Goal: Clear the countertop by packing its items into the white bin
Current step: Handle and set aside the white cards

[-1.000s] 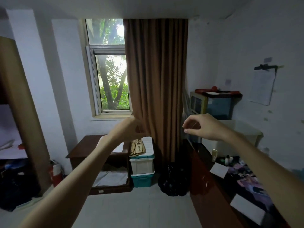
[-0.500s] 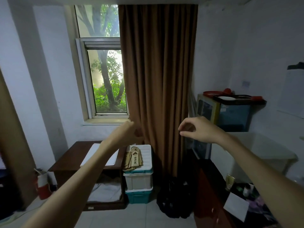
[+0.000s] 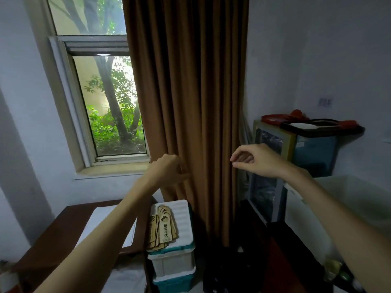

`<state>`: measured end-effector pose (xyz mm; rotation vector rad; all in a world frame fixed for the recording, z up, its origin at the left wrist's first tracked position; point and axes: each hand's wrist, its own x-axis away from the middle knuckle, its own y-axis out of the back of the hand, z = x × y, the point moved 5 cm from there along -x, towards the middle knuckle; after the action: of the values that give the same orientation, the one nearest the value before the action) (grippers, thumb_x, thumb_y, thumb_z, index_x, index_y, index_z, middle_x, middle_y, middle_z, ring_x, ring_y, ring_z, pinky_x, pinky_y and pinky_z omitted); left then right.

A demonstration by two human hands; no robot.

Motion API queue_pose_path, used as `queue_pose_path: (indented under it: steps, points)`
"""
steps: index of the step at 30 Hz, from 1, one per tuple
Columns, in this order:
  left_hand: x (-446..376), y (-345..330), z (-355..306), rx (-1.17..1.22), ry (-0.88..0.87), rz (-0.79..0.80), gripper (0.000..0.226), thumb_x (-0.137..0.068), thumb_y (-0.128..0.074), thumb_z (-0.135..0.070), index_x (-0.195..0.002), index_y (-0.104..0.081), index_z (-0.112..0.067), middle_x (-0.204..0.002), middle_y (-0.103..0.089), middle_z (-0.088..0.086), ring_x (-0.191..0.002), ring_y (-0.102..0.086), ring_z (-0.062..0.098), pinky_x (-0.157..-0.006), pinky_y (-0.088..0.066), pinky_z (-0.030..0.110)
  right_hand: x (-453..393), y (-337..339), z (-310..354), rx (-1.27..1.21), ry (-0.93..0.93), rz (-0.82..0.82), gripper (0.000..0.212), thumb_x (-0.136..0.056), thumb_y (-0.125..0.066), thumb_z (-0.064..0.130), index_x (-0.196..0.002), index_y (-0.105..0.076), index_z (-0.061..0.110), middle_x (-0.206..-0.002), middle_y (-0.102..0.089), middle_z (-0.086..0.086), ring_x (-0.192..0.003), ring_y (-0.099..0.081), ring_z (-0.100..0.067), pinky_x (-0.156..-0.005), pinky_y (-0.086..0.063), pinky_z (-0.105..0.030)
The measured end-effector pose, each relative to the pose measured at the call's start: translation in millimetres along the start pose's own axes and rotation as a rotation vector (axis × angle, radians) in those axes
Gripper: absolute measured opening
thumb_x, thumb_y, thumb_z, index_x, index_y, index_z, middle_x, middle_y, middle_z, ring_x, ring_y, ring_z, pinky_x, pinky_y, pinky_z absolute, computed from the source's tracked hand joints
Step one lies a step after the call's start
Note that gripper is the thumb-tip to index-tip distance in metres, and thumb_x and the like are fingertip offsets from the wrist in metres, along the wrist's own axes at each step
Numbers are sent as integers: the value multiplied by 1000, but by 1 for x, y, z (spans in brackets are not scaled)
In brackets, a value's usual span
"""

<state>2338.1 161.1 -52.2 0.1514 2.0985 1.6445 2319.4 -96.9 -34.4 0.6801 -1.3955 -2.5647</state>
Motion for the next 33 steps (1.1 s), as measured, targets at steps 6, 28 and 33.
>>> queue_pose_path:
  steps: [6, 28, 33]
  points:
    - [-80, -27, 21, 13, -75, 38, 11, -88, -67, -35, -90, -67, -24, -81, -60, -12, -70, -58, 3, -64, -48, 24, -54, -7, -44, 7, -90, -3, 13, -87, -71, 34, -99, -68, 32, -96, -69, 15, -88, -66, 2, -84, -58, -31]
    - [-184, -286, -292, 339, -551, 334, 10, -85, -68, -42, -82, -67, -33, -76, -69, -16, -69, -64, -3, -67, -58, 28, 229, 47, -307, -29, -738, -344, 7, -86, -73, 28, -94, -71, 27, -90, -71, 17, -87, -66, 2, -79, -52, -17]
    - [-154, -347, -359, 418, -640, 496, 7, -86, -70, -34, -80, -67, -31, -75, -70, -15, -67, -63, 0, -69, -57, 32, 308, 26, -344, -40, -850, -411, 9, -88, -72, 25, -96, -73, 22, -97, -73, 9, -93, -67, 0, -83, -51, -15]
